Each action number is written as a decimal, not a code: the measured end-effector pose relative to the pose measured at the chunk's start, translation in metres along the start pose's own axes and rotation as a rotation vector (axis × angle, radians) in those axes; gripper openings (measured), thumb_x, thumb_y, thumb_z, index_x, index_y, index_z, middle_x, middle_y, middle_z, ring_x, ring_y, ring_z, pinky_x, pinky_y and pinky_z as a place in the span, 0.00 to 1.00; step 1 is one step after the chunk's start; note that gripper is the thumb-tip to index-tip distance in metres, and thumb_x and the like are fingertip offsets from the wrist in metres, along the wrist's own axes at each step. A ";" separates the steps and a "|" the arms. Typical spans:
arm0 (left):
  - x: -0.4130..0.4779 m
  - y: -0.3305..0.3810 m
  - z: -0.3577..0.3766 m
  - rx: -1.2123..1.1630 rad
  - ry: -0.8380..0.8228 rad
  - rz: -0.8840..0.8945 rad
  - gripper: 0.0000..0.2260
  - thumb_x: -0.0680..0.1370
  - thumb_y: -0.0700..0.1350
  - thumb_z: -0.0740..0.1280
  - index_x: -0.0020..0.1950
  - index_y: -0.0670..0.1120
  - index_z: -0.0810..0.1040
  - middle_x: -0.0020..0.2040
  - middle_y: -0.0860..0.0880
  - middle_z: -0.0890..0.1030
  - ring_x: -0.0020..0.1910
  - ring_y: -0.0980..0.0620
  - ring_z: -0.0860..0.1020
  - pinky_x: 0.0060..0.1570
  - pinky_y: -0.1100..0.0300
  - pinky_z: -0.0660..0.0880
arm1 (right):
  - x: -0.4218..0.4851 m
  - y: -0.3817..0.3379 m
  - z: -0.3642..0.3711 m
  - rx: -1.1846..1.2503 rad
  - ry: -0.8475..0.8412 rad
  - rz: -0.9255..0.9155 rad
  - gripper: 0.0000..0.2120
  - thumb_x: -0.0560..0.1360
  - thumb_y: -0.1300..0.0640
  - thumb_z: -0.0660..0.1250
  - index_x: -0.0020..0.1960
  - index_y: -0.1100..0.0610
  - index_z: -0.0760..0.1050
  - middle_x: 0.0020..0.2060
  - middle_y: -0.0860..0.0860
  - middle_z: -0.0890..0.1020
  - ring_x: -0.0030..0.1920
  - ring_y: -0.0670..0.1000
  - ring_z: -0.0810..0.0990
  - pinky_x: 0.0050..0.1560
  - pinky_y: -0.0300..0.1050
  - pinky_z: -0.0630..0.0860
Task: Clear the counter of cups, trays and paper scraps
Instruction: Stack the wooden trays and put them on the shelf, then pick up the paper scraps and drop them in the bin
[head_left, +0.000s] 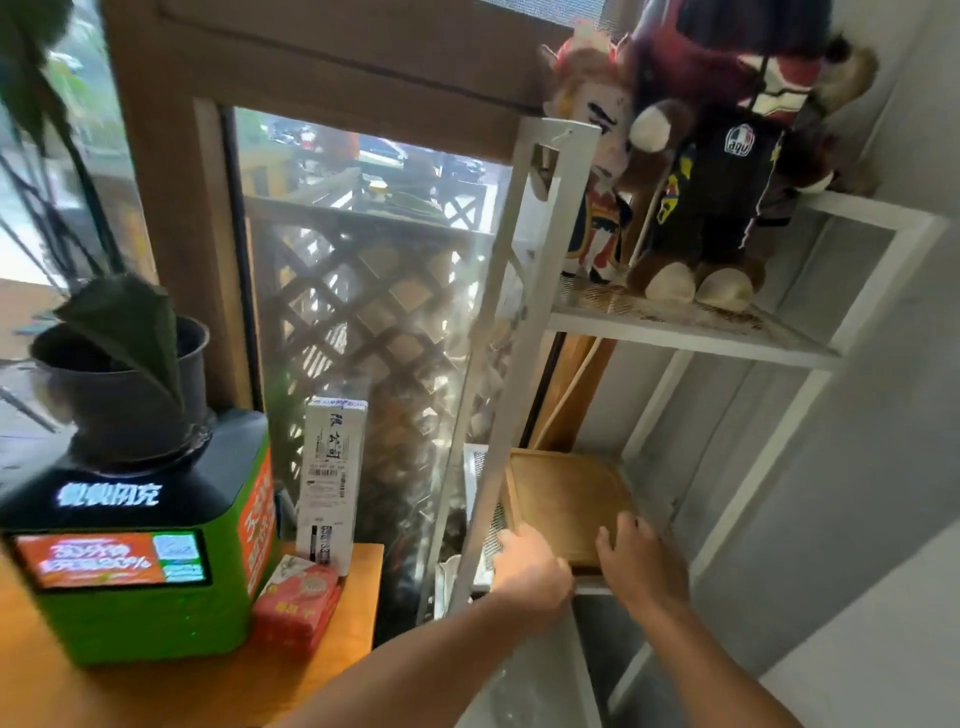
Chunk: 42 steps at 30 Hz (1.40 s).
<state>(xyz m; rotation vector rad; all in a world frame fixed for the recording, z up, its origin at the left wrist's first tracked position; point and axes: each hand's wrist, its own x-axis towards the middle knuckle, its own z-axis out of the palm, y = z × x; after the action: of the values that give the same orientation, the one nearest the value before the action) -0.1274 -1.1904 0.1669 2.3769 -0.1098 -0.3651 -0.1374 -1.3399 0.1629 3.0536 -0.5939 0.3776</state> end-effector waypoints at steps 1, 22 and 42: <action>-0.012 -0.007 -0.008 0.041 0.005 0.063 0.20 0.78 0.50 0.65 0.66 0.42 0.71 0.62 0.42 0.75 0.60 0.42 0.77 0.60 0.50 0.77 | -0.009 -0.011 -0.004 0.015 0.015 -0.024 0.13 0.81 0.47 0.57 0.39 0.49 0.68 0.42 0.52 0.81 0.34 0.49 0.69 0.30 0.41 0.59; -0.252 -0.532 -0.322 0.327 0.127 -0.343 0.15 0.73 0.55 0.60 0.52 0.47 0.77 0.55 0.43 0.81 0.54 0.40 0.80 0.49 0.51 0.78 | -0.341 -0.521 0.018 0.215 -0.515 -0.611 0.17 0.74 0.42 0.57 0.49 0.52 0.78 0.50 0.54 0.83 0.51 0.59 0.82 0.45 0.50 0.75; -0.188 -0.740 -0.501 0.320 0.220 -0.504 0.08 0.77 0.54 0.60 0.41 0.52 0.71 0.45 0.49 0.78 0.44 0.46 0.78 0.44 0.52 0.77 | -0.318 -0.829 0.082 0.195 -0.591 -0.811 0.16 0.75 0.44 0.60 0.49 0.54 0.78 0.49 0.55 0.83 0.47 0.60 0.81 0.39 0.48 0.71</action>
<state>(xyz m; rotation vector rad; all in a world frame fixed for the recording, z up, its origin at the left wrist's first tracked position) -0.1781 -0.2847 0.0633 2.7273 0.5828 -0.3337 -0.0968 -0.4574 0.0398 3.2043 0.7464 -0.5168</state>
